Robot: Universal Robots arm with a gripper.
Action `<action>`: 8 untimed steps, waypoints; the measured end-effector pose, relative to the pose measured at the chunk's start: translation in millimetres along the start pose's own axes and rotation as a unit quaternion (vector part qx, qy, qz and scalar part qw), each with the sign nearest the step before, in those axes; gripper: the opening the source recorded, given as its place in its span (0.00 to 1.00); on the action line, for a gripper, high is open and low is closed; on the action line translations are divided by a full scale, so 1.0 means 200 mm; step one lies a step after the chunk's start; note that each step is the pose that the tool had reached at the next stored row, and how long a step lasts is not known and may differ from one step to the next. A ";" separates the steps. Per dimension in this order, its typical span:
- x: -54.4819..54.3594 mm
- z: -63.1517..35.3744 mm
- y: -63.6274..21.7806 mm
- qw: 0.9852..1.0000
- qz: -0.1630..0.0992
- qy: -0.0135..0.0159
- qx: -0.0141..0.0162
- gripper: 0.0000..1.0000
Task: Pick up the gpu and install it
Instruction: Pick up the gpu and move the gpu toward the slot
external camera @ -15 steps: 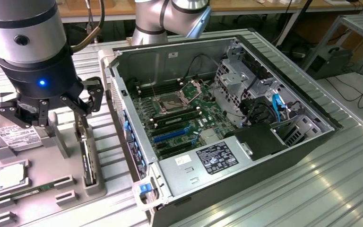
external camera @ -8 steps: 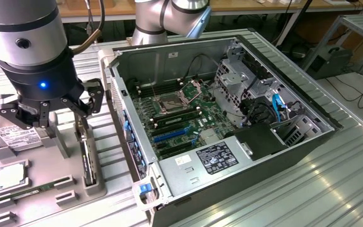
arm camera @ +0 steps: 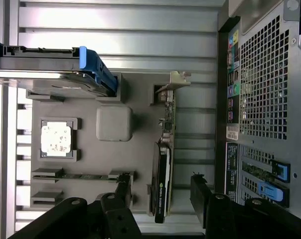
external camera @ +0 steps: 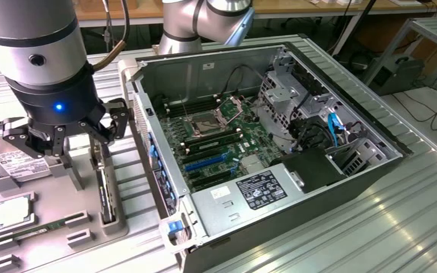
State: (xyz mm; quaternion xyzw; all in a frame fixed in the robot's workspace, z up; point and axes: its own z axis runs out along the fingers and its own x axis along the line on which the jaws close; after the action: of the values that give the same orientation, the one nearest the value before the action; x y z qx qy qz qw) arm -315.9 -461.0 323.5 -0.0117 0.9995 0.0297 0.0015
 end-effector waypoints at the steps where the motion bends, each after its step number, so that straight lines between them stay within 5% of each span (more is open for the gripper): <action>1: 0.00 0.003 0.000 1.000 0.000 0.000 0.000 0.60; 8: -0.01 0.044 -0.003 1.000 0.000 0.000 0.000 0.60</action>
State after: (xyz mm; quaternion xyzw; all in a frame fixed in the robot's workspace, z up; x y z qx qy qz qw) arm -313.9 -461.0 314.8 -0.0117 0.9995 0.0297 0.0013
